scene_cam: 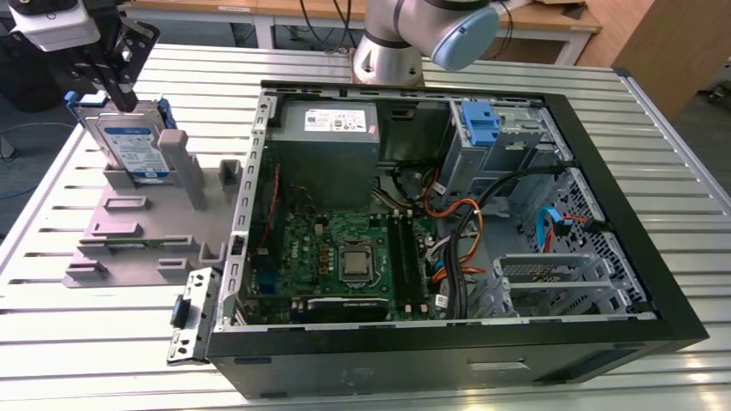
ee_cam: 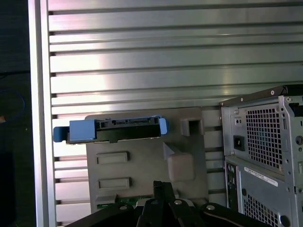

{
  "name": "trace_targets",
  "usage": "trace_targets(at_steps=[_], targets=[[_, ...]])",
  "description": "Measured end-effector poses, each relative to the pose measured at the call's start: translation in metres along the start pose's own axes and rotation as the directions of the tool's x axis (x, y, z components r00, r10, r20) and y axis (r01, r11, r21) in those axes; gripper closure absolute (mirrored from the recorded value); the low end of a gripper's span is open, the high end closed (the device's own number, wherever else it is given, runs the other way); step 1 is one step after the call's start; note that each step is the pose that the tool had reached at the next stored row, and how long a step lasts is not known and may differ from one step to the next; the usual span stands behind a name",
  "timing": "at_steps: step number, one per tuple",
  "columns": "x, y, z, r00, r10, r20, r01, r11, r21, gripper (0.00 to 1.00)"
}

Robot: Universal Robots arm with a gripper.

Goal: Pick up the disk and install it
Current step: 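Reach for the disk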

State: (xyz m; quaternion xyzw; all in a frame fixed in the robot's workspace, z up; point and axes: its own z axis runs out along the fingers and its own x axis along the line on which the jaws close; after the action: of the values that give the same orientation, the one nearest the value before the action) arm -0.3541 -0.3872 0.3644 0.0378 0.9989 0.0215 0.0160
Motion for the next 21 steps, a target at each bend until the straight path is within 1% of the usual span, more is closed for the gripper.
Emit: trace_targets(at_steps=[5,8,10,11,15,18,21], targets=[[0.0,0.0001,0.0002,1.0,0.0,0.0002,0.0,1.0,-0.0002,0.89],[0.0004,0.0027,0.0005,1.0,0.0,0.0001,0.0,1.0,-0.0001,0.89],[0.0009,0.0056,0.0009,1.0,0.0,0.0001,0.0,1.0,-0.0001,0.89],[0.0019,0.0108,0.0017,1.0,0.0,0.0,0.0,1.0,0.0,0.89],[0.0046,0.0198,0.0032,1.0,0.0,0.0001,0.0,1.0,0.0,0.89],[0.0077,0.0242,0.0048,1.0,0.0,0.0002,0.0,1.0,-0.0001,0.89],[0.0129,0.0268,0.0061,1.0,0.0,-0.0001,0.0,1.0,0.0001,0.89]])
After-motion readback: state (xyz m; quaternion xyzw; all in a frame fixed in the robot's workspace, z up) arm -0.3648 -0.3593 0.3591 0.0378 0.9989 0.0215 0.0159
